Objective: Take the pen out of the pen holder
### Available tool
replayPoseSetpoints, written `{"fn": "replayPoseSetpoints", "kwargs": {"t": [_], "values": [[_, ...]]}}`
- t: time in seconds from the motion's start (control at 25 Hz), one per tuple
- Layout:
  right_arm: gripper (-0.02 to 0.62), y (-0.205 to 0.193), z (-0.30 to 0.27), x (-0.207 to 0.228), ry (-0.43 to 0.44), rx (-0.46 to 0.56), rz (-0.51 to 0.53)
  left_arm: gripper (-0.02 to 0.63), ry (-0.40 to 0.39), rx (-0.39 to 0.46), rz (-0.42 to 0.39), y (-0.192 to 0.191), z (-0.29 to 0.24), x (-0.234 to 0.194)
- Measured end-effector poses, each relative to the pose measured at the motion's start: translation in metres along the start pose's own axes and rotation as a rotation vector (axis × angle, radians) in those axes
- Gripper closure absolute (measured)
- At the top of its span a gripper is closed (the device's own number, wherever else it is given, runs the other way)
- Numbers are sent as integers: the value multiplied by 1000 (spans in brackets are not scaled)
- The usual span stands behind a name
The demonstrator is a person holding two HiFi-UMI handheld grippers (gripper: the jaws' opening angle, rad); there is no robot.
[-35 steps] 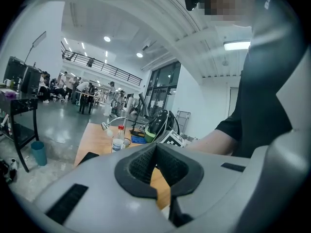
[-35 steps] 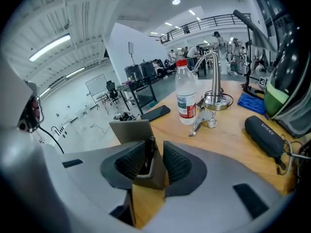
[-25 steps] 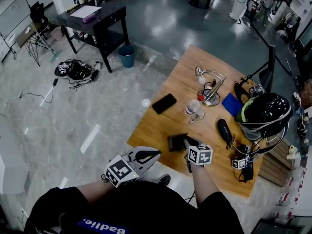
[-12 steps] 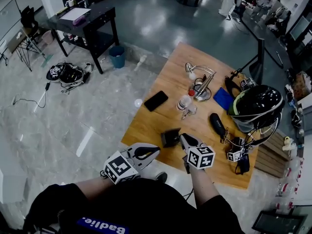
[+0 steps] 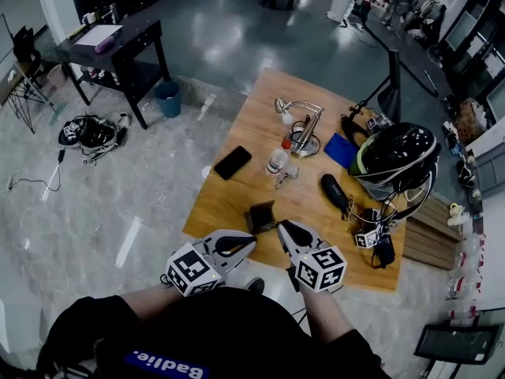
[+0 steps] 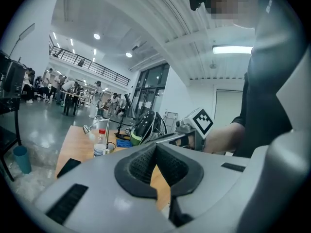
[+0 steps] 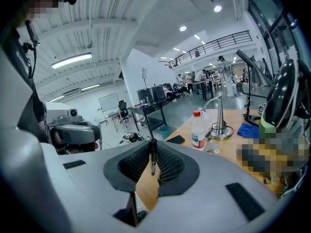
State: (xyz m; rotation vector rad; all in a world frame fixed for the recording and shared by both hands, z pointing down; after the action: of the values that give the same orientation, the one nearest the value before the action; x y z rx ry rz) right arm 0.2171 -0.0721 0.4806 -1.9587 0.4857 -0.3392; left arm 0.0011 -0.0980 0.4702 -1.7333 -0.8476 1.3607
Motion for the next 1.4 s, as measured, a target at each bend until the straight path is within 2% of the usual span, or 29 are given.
{"fn": "replayPoseSetpoints", "kwargs": {"t": [0.64,1.4], "values": [[546,8,39,-43,28,69,44,597,-54,-16,-23,1,-14,16],[546,8,36,-44,43,66,54,597,-42,-12,-17,0,-13,15]]}}
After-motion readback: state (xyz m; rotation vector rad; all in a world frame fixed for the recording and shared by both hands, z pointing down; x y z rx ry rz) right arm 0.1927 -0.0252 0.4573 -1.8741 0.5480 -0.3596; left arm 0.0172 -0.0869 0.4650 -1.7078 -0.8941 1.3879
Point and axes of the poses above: the fingertips, and each gripper's own axes: z backward along the fingers, x to its right, y out of its top, the point moved 10 cm from there along z, backward along the fingers, and after that the axes turned 15 degrees about z, right-handed, at the moved point
